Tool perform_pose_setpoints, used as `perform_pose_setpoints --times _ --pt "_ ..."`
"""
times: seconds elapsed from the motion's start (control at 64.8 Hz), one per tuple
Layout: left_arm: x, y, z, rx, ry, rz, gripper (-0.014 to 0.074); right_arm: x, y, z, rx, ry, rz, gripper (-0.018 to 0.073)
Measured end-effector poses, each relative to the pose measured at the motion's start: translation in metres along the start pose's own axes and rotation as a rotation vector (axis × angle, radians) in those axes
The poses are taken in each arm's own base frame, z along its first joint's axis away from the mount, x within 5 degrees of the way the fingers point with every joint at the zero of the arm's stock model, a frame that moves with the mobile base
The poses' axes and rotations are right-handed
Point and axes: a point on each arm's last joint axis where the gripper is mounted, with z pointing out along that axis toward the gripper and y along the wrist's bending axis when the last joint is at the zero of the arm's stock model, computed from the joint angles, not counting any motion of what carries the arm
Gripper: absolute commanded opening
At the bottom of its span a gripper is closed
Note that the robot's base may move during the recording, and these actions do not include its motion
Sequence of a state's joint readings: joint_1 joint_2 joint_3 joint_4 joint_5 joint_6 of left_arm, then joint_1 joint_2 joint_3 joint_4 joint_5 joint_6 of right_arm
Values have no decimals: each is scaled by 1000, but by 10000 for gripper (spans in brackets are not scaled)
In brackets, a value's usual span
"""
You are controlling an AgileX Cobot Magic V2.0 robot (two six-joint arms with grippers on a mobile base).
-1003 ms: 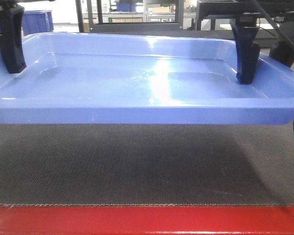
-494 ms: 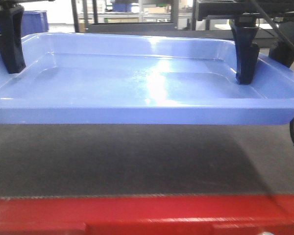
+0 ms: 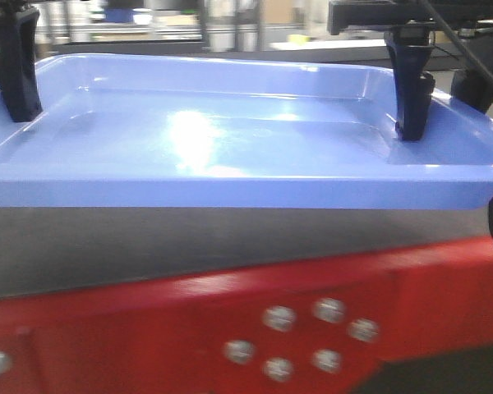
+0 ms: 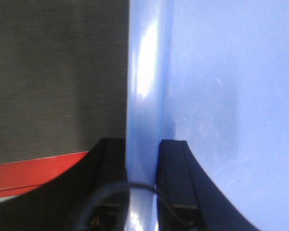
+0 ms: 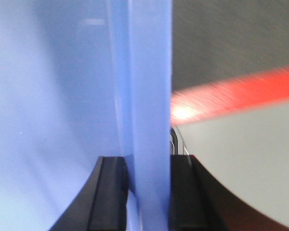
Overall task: Grab blue tray and place on right shelf
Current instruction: 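Hold the tray level with both grippers while driving to the shelf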
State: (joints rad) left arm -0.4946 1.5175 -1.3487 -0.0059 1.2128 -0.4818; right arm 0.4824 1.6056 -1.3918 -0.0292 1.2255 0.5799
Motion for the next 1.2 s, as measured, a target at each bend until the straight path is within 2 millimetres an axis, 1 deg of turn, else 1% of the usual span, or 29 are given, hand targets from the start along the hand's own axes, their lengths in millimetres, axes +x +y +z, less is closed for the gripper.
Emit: perform_pose_setpoints --times 1.204 --pt "1 -2 0 25 15 -13 20 -1 -2 0 21 -7 -8 98"
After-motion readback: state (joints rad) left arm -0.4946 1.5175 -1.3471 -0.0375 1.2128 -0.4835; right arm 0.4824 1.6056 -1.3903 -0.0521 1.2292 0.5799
